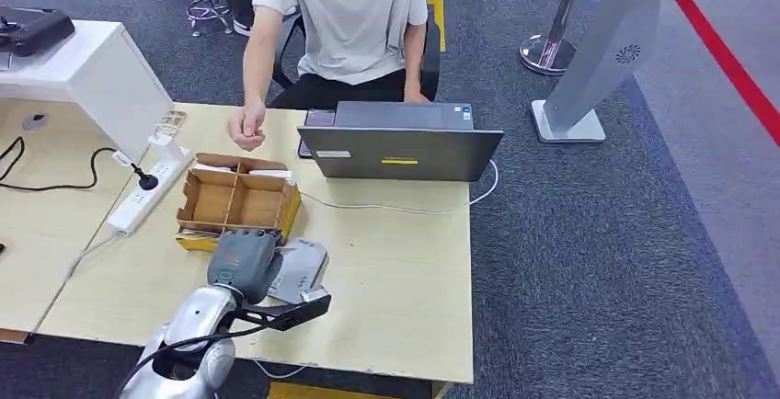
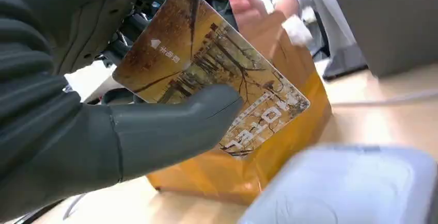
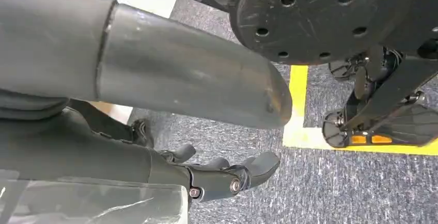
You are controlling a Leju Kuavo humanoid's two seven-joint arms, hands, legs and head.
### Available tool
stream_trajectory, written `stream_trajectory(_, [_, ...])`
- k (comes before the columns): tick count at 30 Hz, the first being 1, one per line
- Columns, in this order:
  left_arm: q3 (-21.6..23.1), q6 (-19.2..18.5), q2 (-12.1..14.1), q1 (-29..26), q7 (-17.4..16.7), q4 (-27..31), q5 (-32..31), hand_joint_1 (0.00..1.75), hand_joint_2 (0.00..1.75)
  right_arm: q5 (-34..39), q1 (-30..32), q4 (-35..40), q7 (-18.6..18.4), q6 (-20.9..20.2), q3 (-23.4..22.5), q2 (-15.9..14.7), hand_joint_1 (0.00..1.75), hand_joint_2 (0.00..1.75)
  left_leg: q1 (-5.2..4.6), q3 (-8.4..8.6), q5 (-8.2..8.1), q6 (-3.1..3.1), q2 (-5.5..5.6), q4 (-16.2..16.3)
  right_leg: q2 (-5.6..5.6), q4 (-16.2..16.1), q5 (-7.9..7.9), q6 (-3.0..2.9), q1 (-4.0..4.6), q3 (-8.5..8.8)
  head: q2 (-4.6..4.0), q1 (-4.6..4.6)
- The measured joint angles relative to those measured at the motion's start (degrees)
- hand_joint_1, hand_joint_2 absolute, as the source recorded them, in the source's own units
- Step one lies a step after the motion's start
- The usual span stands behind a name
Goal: Pass the card to the sensor for recognition and then transmit it.
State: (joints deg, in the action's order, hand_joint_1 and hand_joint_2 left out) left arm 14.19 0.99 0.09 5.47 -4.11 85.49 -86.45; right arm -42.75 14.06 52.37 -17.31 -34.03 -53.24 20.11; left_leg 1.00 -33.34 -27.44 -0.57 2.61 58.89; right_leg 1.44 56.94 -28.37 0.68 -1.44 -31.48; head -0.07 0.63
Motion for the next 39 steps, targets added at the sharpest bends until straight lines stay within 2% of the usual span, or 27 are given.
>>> stream_trajectory(5, [0.0, -1.6, -0.1, 0.0, 0.5, -2.6, 1.0, 1.75, 1.75, -2.5, -0.9, -0.5, 0.7, -1.1, -2.3, 0.0, 0.0, 0.0, 0.0, 0.0, 0.0, 0.0, 0.0, 0.0, 0.0, 0.0, 0.0, 0.0, 0.0, 0.0, 0.0, 0.0])
stream_trajectory(16, [0.6, -1.6, -0.5, 0.8, 0.6, -6.1, 1.2, 1.75, 1.75, -5.9, -2.3, -1.4, 2.1, -2.2, -6.1, 0.0, 0.0, 0.0, 0.0, 0.08, 0.0, 0.0, 0.01, 0.0, -0.02, 0.0, 0.0, 0.0, 0.0, 0.09, 0.0, 0.0])
stream_trajectory(21, [1.0, 2.4, -0.5, 1.1, 0.6, -6.1, 1.1, 1.75, 1.75, -8.3, -2.8, -1.8, 3.6, -2.4, -7.8, 0.0, 0.0, 0.0, 0.0, 0.1, 0.02, 0.02, 0.0, 0.0, -0.01, 0.0, 0.01, 0.0, 0.0, 0.09, 0.0, -0.02])
stream_trajectory(25, [1.0, 3.5, -0.5, 1.9, 0.7, -6.0, 1.0, 1.75, 1.75, -9.0, -3.0, -2.1, 3.8, -2.5, -8.4, 0.0, 0.0, 0.0, 0.0, 0.09, 0.02, 0.02, -0.01, 0.0, 0.01, 0.0, 0.02, 0.0, 0.0, 0.09, 0.0, 0.0])
stream_trajectory(27, [1.0, 6.6, -0.5, 2.4, 0.7, -5.8, 0.3, 1.75, 1.75, -11.0, -3.1, -2.1, 4.6, -3.5, -8.7, 0.0, 0.0, 0.0, 0.0, 0.07, 0.02, 0.02, 0.01, 0.0, -0.01, 0.0, 0.02, 0.0, 0.0, 0.07, 0.0, 0.0])
stream_trajectory(31, [1.0, 10.7, -0.2, 6.8, 0.6, -4.1, -0.9, 1.75, 1.75, -18.8, -3.6, -2.1, 7.8, -6.3, -10.4, 0.0, 0.0, 0.0, 0.0, 0.04, 0.03, 0.02, 0.06, 0.0, -0.06, 0.0, 0.03, 0.02, 0.01, 0.09, 0.0, 0.0])
stream_trajectory(35, [-1.1, 11.8, 1.4, 12.7, -0.4, -3.8, -2.7, 1.75, 1.75, -26.7, -5.0, -2.4, 11.6, -7.2, -13.5, -0.3, 0.0, 0.0, 0.02, 0.06, 0.09, -0.02, -0.01, 0.0, 0.04, 0.0, 0.1, -0.02, 0.02, 0.07, 0.0, 0.0])
stream_trajectory(39, [-4.3, 12.8, 2.8, 16.3, 0.2, -4.2, -3.2, 1.75, 1.75, -29.4, -5.7, -2.8, 13.0, -7.4, -16.0, -0.6, 0.0, 0.0, 0.02, 0.06, 0.12, -0.07, 0.03, 0.0, 0.02, 0.0, 0.11, -0.02, 0.02, 0.07, 0.0, 0.0])
